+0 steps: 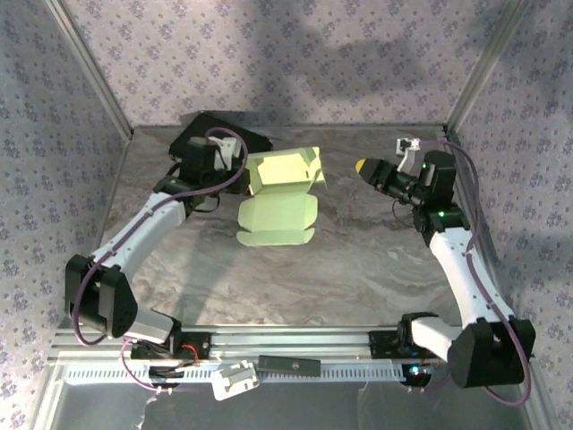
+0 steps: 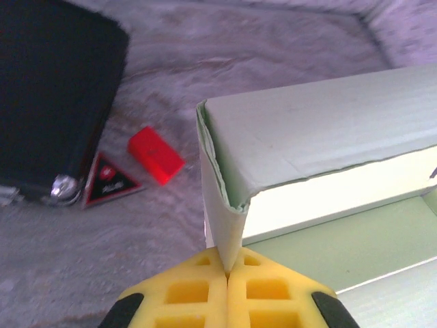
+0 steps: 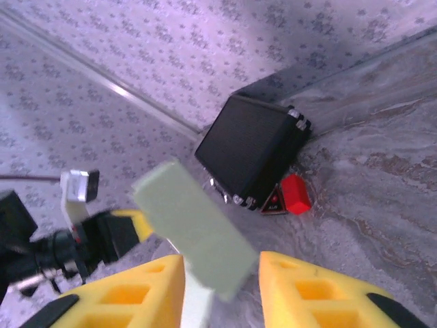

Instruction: Fold the paper box

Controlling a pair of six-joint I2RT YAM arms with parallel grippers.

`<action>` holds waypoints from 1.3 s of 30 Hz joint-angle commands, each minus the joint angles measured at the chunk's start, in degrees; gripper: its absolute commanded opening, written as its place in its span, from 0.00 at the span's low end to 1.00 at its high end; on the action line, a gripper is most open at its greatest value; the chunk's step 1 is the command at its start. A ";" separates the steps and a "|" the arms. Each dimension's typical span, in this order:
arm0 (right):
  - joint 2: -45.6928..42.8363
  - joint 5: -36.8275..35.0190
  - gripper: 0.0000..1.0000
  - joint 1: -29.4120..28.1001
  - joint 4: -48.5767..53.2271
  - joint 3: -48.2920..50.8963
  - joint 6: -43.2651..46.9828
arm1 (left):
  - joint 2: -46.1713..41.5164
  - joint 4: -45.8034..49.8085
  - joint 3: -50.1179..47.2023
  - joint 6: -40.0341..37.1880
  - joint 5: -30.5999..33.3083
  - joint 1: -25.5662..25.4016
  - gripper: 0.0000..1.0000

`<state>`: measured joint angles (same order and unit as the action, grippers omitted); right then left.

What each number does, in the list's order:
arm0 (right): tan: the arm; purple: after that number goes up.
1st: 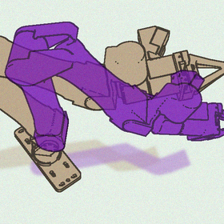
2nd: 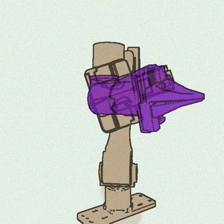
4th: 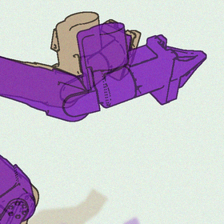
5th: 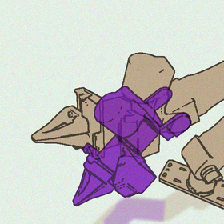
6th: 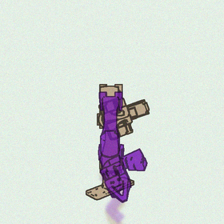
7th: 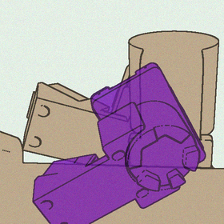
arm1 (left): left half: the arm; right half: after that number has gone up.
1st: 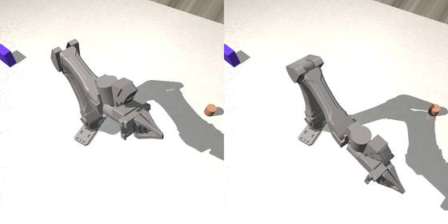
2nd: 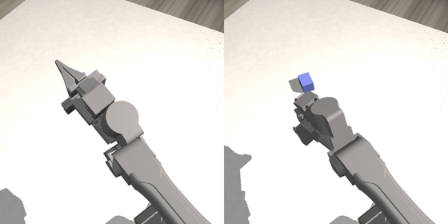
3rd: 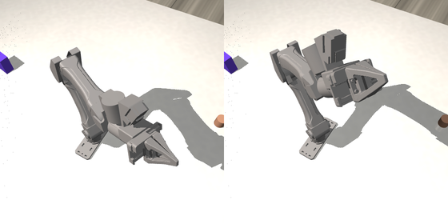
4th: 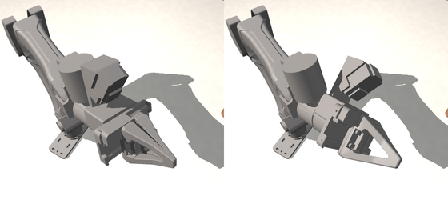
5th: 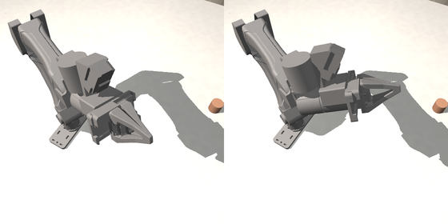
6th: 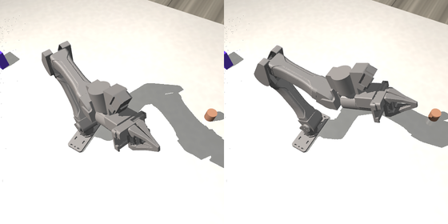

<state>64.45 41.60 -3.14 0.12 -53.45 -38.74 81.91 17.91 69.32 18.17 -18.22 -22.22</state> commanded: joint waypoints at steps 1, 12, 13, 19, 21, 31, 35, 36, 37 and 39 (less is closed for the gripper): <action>3.94 14.63 0.31 0.46 -3.52 0.56 6.07 | 1.26 -0.40 4.32 -4.30 -16.01 1.18 0.00; 7.01 20.01 0.35 -2.92 -1.00 -2.77 16.45 | 5.74 3.70 8.03 -7.01 -19.49 1.72 0.00; 7.62 20.54 0.35 -2.93 -0.88 -3.09 16.63 | 5.78 3.66 8.02 -6.91 -19.51 1.73 0.00; 10.70 22.17 0.35 -3.67 -1.87 -4.80 16.27 | 5.88 3.95 8.21 -6.48 -19.05 1.57 0.00; 10.73 22.11 0.35 -4.20 -2.21 -5.16 16.03 | 5.94 4.05 8.19 -6.48 -18.84 1.50 0.00; 10.73 17.67 0.35 -7.11 3.99 -8.74 20.37 | 6.10 4.85 8.21 -7.08 -16.98 -0.25 0.00; 11.37 14.30 0.36 -8.56 8.53 -11.14 23.61 | 5.98 5.44 8.59 -7.53 -15.83 -1.25 0.00; 11.40 13.21 0.36 -8.99 10.11 -11.88 24.60 | 5.97 5.57 8.64 -7.65 -15.56 -1.52 0.00; 11.49 12.56 0.36 -9.39 11.08 -12.31 25.44 | 5.90 5.77 8.64 -7.83 -15.30 -1.73 0.00; 11.42 11.66 0.37 -10.13 12.62 -13.15 26.45 | 5.97 6.59 8.98 -8.14 -14.24 -2.12 0.00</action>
<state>75.59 55.99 -12.19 7.97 -63.99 -16.19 87.88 22.83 76.12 11.77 -33.19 -23.59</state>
